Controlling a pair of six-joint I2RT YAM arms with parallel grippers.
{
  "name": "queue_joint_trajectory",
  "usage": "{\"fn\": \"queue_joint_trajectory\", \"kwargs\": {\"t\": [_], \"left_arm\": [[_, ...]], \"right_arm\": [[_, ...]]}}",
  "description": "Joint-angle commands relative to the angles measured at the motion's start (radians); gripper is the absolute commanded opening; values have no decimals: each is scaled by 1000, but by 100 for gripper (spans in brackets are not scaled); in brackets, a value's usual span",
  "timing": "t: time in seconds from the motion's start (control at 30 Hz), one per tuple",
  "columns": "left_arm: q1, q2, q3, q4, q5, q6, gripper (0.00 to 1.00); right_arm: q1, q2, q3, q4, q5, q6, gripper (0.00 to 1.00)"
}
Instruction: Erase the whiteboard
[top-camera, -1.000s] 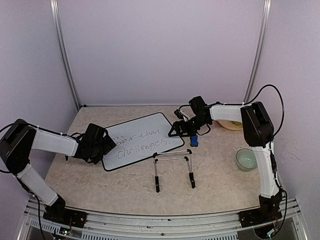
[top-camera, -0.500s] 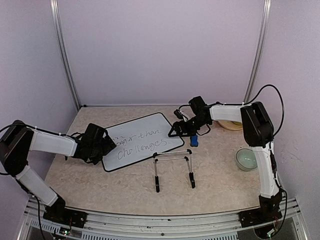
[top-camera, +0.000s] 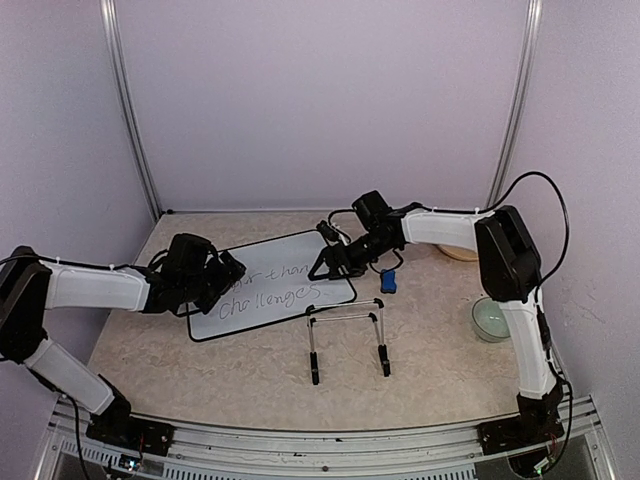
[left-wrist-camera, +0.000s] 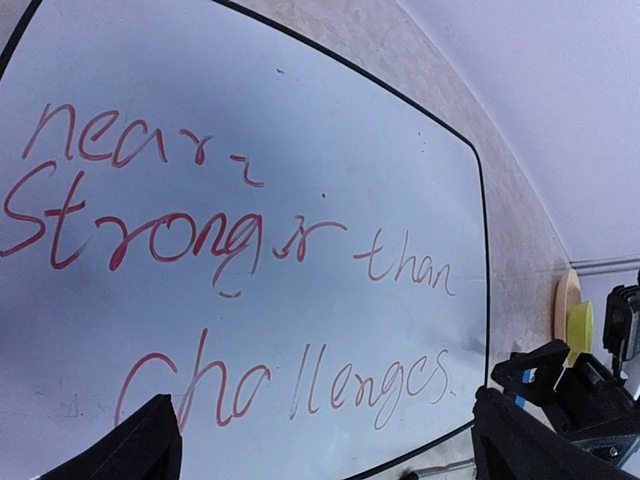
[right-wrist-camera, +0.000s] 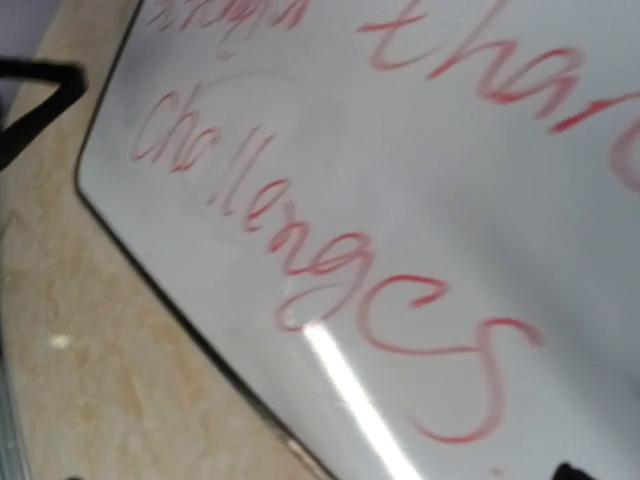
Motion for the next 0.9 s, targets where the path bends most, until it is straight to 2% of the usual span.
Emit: {"fn": "queue_joint_trajectory", "kwargs": {"t": [0.0,0.1,0.33,0.63,0.87], "left_arm": [[2,-29,67,-182,-62,11,99],[9,-63,64,-323,-113,2,99],[28,-144,-25,-415,-120,-25,99],[29,-127,-105,-421,-139,-61,99],[5,-103,-111,-421,-189,-71,99]], "right_arm": [[-33,-37,33,-61,90,-15,100],[-40,-48,34,-60,136,-12,100],[-45,-19,94,-134,232,-47,100],[-67,-32,29,-111,236,-51,100],[-79,-42,-52,-82,248,-60,100]]}}
